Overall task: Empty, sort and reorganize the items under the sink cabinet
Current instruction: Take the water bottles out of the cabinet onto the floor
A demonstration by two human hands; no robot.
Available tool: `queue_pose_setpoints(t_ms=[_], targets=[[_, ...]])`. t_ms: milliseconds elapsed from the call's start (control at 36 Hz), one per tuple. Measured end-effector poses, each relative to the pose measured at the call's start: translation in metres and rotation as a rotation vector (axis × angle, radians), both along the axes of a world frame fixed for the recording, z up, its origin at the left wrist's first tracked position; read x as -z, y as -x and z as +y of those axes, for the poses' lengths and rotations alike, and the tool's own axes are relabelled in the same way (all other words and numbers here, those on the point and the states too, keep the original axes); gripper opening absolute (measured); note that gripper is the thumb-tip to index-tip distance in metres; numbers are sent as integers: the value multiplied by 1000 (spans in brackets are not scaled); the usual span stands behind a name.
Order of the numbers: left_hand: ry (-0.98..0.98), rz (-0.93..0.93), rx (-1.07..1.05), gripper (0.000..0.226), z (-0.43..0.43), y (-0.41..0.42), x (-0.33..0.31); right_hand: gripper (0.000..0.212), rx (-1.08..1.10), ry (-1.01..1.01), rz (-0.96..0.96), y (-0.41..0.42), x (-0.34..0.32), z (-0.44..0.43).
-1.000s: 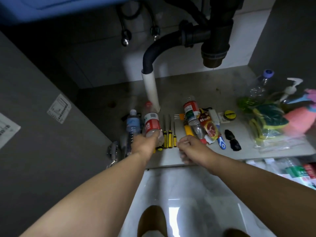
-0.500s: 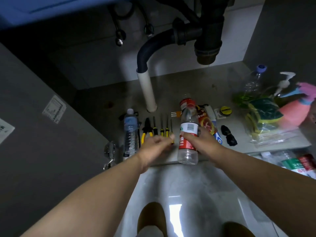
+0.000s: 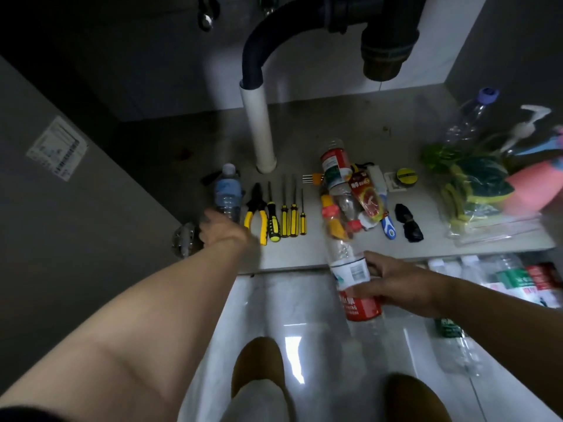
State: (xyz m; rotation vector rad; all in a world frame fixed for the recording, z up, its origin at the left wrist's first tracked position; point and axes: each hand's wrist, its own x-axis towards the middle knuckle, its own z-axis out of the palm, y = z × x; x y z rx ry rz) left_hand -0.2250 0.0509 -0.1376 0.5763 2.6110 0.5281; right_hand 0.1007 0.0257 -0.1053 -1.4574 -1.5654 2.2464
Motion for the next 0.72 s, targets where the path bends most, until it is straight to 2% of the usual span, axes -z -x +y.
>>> queue_pose_setpoints(t_ms=[111, 194, 250, 333, 389, 500, 556, 722], targets=[[-80, -12, -13, 85, 2, -3, -16, 54, -231, -12, -174, -23, -10, -7], [-155, -43, 124, 91, -7, -20, -34, 55, -337, -99, -372, -46, -15, -1], [-249, -111, 243, 75, -16, -38, -46, 58, -342, -142, -463, -63, -12, -1], [-330, -415, 400, 52, -31, -74, -59, 58, -288, -167, -576, -88, 5, -9], [-275, -511, 508, 46, -41, -96, -64, 61, -275, -257, -691, -98, 19, -21], [-49, -716, 713, 67, -59, -127, -66, 65, -155, -453, -838, -104, 52, -49], [51, -827, 825, 69, -63, -141, -65, 67, -108, -451, -857, -101, 64, -58], [258, -947, 1075, 58, -68, -175, -60, 60, -48, -454, -913, -92, 83, -68]])
